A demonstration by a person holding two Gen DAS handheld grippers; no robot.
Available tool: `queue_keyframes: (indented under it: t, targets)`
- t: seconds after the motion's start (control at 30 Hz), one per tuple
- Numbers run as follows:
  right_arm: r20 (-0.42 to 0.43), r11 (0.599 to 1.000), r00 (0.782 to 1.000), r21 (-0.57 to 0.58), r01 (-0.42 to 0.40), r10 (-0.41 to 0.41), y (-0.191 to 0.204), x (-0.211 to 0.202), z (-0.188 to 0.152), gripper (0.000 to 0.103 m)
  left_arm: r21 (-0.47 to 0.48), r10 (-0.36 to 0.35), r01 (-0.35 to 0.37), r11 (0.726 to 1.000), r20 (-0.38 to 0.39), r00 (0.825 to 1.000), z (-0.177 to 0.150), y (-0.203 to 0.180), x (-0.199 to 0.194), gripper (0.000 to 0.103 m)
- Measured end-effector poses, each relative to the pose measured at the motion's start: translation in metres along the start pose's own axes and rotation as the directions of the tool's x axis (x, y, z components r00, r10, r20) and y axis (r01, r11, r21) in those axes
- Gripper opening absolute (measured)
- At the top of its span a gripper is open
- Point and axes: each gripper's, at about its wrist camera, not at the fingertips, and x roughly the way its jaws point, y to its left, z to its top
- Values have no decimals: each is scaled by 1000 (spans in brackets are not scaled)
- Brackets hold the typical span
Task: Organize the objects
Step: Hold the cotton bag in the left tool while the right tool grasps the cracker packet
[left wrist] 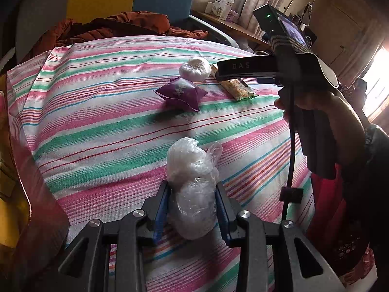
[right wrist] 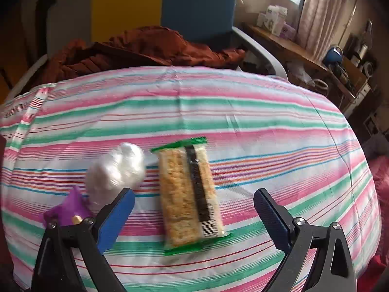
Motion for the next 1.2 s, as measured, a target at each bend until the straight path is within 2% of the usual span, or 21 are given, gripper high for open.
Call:
queue_keyframes:
  t: [0.07,0.17,0.27,0.33,0.43,0.5,0.7,0.8,0.9,1.03,1.07,1.1,1.13,1.17,1.2]
  targets:
    - [-13,1000,1000,-4,-5,5,-1,4,2,81,2,2,-2,1000,0,1000,0,-1,0,36]
    - [-38,1000,999,-20,-23,22,2,9,0,72,6,6,-6,1000,3,1000,0,-2,0,37]
    - [-70,999,997,-23,-31,30,4,17,-3,72,7,12,-12,1000,6,1000,-1,-3,-1,37]
    - [-88,998,994,35,-59,62,-5,20,-4,75,7,15,-15,1000,7,1000,0,-3,1,37]
    - [-115,994,991,97,-57,68,-16,26,-6,92,19,22,-23,1000,9,1000,-1,-5,1,37]
    - [-121,994,990,96,-54,65,-17,28,-7,95,27,26,-27,999,13,1000,-1,-6,2,37]
    - [-104,999,994,46,-10,14,-8,24,-6,94,28,32,-33,999,13,999,-1,-7,3,37]
    - [-78,1000,997,-6,15,-15,0,20,-4,88,26,35,-35,999,12,999,0,-7,4,37]
    - [-84,1000,996,-2,2,-2,3,21,-3,86,24,38,-38,999,10,999,1,-7,4,37]
    - [-99,998,993,40,-57,61,-5,22,-4,79,27,45,-46,999,6,999,1,-8,5,37]
    - [-99,997,993,39,-61,65,-6,21,-5,74,28,48,-49,998,5,999,1,-8,5,37]
    - [-90,998,994,25,-65,67,-4,18,-5,69,33,54,-54,998,3,999,2,-9,6,37]
    - [-81,998,994,12,-68,69,-2,16,-4,49,40,60,-60,997,2,998,2,-10,6,37]
    - [-68,999,997,-11,-45,44,2,12,-3,43,50,70,-70,996,1,998,2,-12,6,37]
    - [-62,999,997,-22,-38,37,3,11,-4,43,56,76,-75,996,0,997,2,-13,6,36]
